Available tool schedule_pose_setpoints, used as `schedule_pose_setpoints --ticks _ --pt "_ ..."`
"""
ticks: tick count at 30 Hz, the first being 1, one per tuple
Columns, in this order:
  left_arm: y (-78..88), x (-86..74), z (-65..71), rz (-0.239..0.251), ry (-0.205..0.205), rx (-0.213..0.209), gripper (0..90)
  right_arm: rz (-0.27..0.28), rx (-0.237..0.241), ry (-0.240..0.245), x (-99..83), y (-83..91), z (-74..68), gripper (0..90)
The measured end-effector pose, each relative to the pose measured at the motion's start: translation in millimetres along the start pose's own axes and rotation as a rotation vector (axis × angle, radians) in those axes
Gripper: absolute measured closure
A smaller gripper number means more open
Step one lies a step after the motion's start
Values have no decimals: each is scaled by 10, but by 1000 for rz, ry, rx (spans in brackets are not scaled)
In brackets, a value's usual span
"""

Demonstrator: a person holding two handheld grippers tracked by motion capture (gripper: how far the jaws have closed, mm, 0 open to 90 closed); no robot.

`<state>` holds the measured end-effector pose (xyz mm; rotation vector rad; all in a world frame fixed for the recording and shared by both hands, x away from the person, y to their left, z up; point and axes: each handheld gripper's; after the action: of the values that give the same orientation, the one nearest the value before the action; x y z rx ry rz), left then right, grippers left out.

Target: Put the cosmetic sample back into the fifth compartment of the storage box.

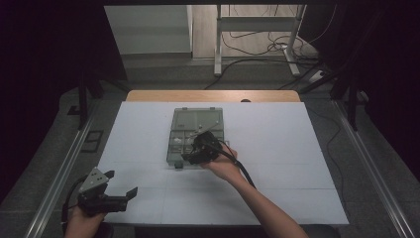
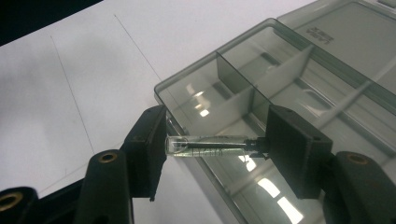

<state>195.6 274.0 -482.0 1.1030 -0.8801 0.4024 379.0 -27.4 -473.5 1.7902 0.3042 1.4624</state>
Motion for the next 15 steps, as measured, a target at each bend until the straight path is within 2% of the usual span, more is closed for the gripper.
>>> schedule_pose_setpoints --ticks 9,15 --pt "-1 0 0 -1 -1 -2 3 -7 10 9 103 -178 -36 399" --pt "-1 -1 -2 -2 -2 -3 3 -18 -1 20 163 -281 -53 399"
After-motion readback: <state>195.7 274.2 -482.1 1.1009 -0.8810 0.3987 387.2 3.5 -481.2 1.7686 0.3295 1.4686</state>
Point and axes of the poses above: each handheld gripper's, and its own axes: y roughly backward along the jaws, x roughly out of its top, z roughly to its right, and after that the axes turned 7 degrees about y, right-handed
